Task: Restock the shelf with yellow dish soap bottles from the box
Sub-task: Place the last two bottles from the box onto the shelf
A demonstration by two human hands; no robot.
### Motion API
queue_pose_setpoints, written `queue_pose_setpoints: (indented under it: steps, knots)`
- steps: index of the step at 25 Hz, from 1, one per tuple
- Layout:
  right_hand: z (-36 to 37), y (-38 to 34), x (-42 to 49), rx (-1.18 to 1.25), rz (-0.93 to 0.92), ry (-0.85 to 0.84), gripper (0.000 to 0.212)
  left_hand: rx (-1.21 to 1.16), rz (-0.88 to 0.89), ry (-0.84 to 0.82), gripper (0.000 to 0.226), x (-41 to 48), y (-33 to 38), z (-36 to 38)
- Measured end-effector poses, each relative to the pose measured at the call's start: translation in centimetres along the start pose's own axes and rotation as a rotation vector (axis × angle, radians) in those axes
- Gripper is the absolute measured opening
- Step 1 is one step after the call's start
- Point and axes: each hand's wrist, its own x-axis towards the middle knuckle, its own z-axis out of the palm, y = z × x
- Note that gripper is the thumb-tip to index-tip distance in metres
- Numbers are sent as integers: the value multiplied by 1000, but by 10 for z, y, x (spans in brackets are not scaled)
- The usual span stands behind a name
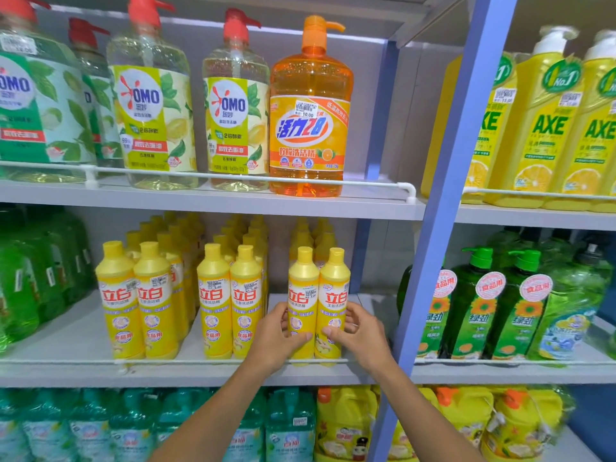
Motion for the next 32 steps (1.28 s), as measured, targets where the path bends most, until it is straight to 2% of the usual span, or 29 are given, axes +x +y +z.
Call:
queue_pose_setpoints:
  steps: [3,5,10,14,18,25,32]
  knots:
    - [11,2,-1,-12,-21,79,64,119,10,162,57,4,-3,10]
    - [10,1,-1,-20,-5,61,62,164,36,210,57,4,-6,12]
    - [2,14,-7,-101,54,-54,56,135,36,113,60,0,-17,9]
    - [6,15,-1,-112,54,-51,46,246,31,201,57,10,-22,14]
    - [10,15,6,-151,25,-68,45,218,31,236,55,17,-23,17]
    - [21,25,13,-199,20,91,40,227,71,257,56,18,-31,21]
    - [23,38,26,-242,10,65,43,186,-22,299,58,30,-32,26]
